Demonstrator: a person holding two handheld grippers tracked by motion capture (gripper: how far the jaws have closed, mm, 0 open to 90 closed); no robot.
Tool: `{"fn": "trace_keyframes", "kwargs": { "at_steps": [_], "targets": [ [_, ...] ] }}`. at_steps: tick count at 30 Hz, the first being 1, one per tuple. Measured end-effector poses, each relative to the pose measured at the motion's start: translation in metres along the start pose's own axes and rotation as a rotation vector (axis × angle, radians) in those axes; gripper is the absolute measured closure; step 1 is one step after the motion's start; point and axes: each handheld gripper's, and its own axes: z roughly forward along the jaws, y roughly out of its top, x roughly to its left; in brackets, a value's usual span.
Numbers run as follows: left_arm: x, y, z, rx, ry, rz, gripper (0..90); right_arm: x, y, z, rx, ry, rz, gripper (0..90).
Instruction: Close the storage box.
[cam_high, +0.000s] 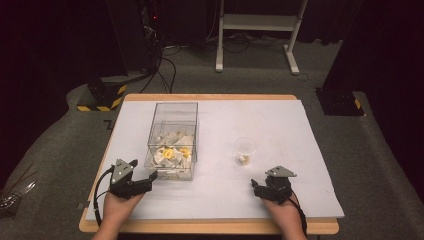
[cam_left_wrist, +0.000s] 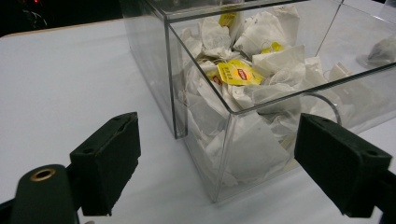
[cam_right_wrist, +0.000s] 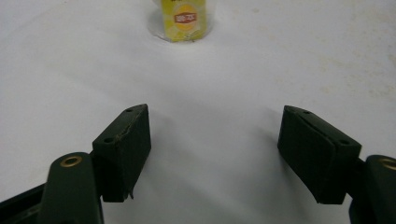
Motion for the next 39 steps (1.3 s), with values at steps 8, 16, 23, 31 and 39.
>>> {"fn": "trace_keyframes", "kwargs": {
  "at_steps": [8,16,23,31,39],
  "targets": [
    [0.003,0.004,0.01,0.014,-0.005,-0.005,15.0,0.0,0.0,0.0,0.0,0.0,0.0,25.7],
    [0.008,0.007,0.018,0.023,-0.021,-0.022,14.0,0.0,0.0,0.0,0.0,0.0,0.0,25.7],
    [0.011,0.007,0.025,0.03,-0.013,-0.02,13.8,0.0,0.0,0.0,0.0,0.0,0.0,25.7],
    [0.015,0.011,0.034,0.039,-0.007,-0.025,13.8,0.0,0.0,0.0,0.0,0.0,0.0,25.7],
    [0.019,0.016,0.044,0.04,0.011,-0.039,15.4,0.0,0.0,0.0,0.002,0.0,0.001,25.6]
  ]
}}
